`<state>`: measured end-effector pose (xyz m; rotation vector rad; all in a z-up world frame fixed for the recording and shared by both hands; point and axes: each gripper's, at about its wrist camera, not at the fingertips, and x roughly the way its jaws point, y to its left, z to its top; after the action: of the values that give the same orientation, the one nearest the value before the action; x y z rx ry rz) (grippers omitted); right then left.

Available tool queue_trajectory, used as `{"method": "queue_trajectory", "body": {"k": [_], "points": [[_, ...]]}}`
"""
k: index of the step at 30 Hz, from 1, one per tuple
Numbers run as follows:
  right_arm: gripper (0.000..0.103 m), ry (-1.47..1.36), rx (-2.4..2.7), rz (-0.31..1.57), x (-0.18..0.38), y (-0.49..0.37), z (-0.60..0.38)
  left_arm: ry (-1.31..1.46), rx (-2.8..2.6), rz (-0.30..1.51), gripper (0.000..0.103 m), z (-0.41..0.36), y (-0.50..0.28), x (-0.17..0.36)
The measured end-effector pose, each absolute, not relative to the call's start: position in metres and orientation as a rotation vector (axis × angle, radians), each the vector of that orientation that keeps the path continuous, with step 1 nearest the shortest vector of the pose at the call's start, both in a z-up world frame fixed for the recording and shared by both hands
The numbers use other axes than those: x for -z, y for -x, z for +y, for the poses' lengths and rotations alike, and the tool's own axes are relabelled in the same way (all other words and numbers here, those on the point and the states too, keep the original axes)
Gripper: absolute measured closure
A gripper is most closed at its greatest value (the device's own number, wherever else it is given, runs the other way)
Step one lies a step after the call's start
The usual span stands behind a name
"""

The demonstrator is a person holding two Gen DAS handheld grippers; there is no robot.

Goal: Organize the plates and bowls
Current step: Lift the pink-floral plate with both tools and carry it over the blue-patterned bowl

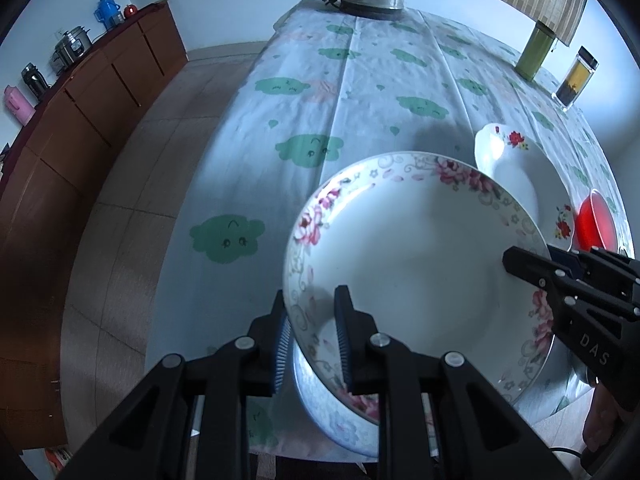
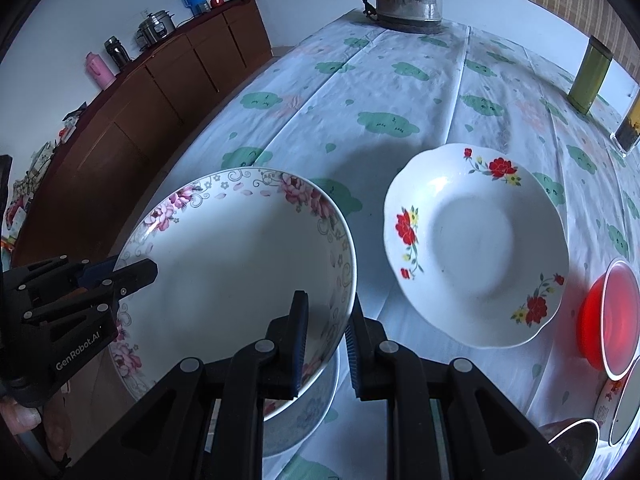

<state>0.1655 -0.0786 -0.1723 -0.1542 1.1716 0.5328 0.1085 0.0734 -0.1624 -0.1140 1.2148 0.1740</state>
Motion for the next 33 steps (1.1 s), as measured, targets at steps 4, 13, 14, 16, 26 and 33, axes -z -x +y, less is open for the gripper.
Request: {"method": "queue_trajectory", "body": {"k": [4,13,14,16,26,33], "points": [[0.084,0.161,-0.542,1.175,0.174,-0.159,-0.08,0.116,-0.183,1.22,0.083,0.072,-0.102,0.164],[0.084,0.17,-0.555,1.18,0.177,-0.147,-0.082,0.118,-0.194,1.228,0.083,0.069,-0.089,0.166],[0.084,0.172,-0.556,1.181,0.178,-0.145,-0.082,0.118,-0.194,1.23,0.083,0.068,-0.088,0.167],[0.084,0.175,-0.558,1.182,0.179,-0.143,-0.082,0.12,-0.196,1.234,0.083,0.068,-0.085,0.168],[0.084,0.186,-0.565,1.188,0.183,-0.131,-0.084,0.126,-0.201,1.242,0.083,0.066,-0.075,0.172],[0.084,0.196,-0.565,1.2,0.188,-0.124,-0.082,0.132,-0.203,1.256,0.083,0.066,-0.071,0.18]]}}
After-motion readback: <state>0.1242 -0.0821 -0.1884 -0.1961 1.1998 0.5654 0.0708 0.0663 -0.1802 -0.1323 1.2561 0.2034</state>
